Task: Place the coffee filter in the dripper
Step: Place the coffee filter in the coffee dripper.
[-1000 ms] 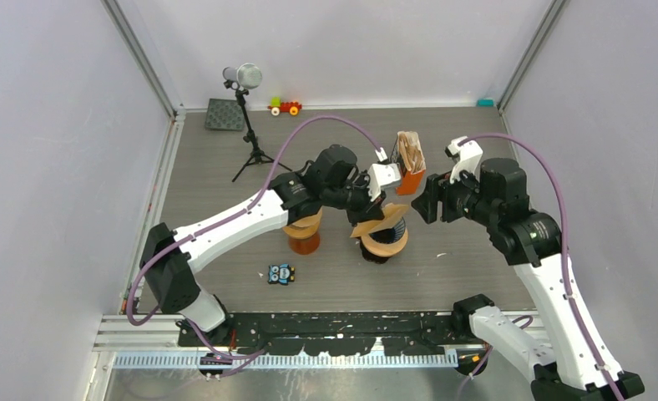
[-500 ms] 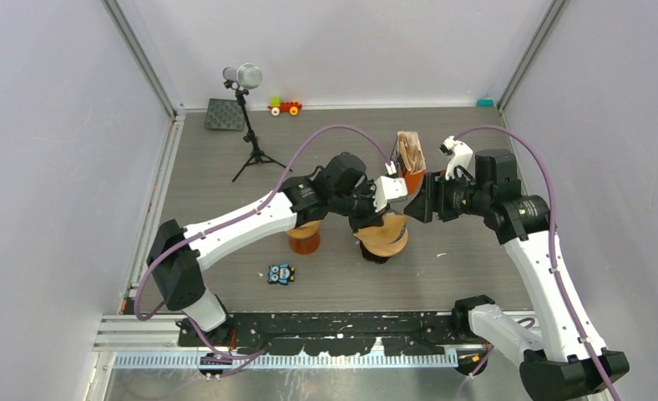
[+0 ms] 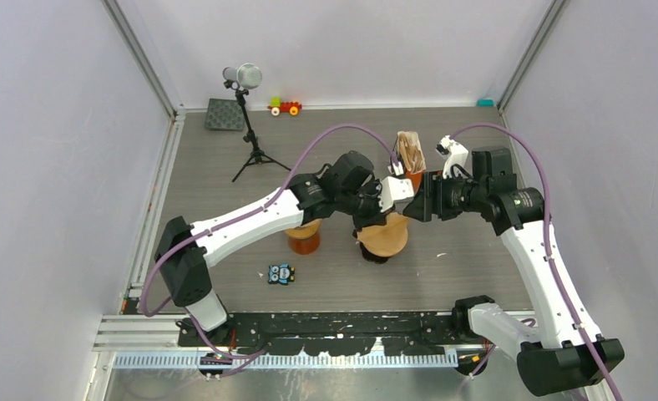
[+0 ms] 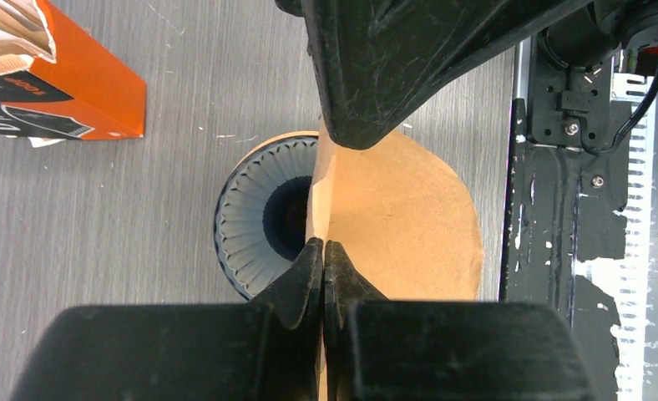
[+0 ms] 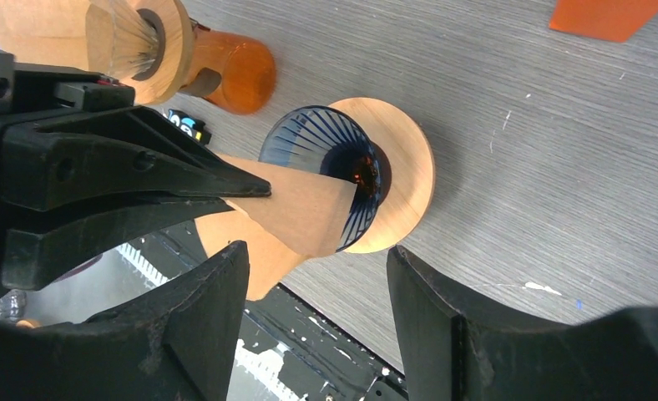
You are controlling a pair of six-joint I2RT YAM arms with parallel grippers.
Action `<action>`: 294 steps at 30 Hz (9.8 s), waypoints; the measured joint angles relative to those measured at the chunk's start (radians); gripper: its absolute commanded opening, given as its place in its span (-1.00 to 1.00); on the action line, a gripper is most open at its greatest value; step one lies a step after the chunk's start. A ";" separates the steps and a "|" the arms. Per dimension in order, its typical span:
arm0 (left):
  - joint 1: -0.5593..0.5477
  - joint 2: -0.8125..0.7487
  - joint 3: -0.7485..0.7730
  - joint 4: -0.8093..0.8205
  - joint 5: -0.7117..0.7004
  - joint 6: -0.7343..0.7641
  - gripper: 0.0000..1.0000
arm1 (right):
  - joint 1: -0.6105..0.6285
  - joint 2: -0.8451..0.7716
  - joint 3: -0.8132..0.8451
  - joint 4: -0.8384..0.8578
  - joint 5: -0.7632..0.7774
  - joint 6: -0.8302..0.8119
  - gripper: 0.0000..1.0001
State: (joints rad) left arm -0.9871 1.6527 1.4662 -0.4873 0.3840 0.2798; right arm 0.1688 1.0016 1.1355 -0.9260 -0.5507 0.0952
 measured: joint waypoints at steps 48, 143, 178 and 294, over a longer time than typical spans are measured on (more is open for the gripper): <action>0.000 0.174 0.233 -0.221 0.006 -0.010 -1.00 | -0.119 0.051 -0.100 0.016 -0.109 -0.113 0.31; 0.000 0.086 0.186 -0.248 -0.192 0.015 0.30 | 0.000 0.065 -0.159 0.145 -0.006 -0.118 -0.40; 0.000 0.121 0.257 -0.348 -0.092 0.040 -1.00 | 0.015 0.064 -0.113 0.111 0.029 -0.144 0.25; 0.021 0.275 0.469 -0.659 0.058 0.518 -1.00 | 0.058 0.184 -0.027 0.039 -0.047 -0.359 0.04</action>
State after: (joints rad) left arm -0.9665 1.9282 1.9350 -1.1465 0.4416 0.7975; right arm 0.2268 1.1854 1.1088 -0.8871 -0.5976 -0.2634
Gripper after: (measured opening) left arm 0.009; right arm 0.571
